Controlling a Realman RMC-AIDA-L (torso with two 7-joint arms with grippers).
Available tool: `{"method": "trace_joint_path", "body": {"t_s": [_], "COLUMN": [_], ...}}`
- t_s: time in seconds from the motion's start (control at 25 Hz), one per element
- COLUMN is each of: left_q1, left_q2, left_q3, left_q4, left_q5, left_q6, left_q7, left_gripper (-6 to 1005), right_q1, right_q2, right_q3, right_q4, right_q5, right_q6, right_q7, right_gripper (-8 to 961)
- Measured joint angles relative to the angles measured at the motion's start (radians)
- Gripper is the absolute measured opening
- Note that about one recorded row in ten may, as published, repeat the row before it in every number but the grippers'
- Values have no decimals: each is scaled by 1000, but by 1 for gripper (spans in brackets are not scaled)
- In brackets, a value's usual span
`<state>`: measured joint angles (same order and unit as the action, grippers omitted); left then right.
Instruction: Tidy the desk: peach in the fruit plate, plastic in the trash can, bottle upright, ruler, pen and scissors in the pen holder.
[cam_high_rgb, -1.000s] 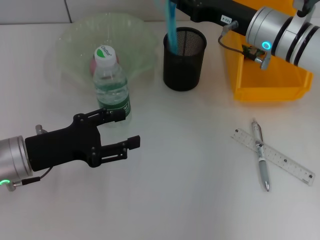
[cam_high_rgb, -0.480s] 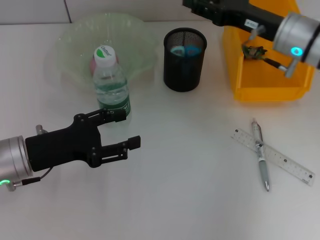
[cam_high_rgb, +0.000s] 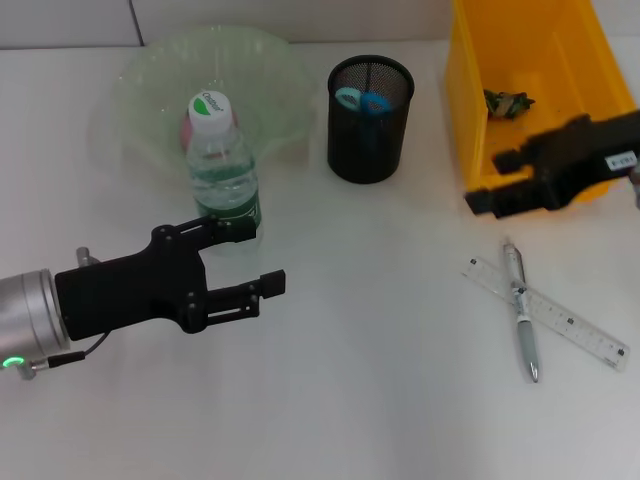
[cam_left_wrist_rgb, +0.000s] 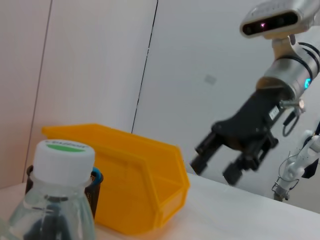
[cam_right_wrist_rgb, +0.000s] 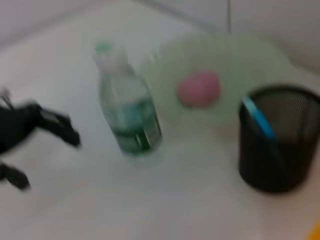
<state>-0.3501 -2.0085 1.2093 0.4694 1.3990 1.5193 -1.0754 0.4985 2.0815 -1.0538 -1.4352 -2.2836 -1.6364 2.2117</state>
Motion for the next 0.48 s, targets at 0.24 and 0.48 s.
{"method": "trace_joint_path", "body": {"t_s": [0.24,0.48], "left_q1": [-7,-8], "left_q2": [-3,-3], "left_q3": [2,1], "left_q4": [0,1], "left_q5": [0,0], "left_q6": [0,0], "left_q7": [0,-1], "left_gripper": [785,785], "right_q1": [14,24], "right_q2": [2,-1], "right_q3": [-59,-109], "right_q4": [32,118], "right_q5": [-157,-193], "right_q6": [-16,58], "right_q7": [51,40], "right_gripper": [684,684]}}
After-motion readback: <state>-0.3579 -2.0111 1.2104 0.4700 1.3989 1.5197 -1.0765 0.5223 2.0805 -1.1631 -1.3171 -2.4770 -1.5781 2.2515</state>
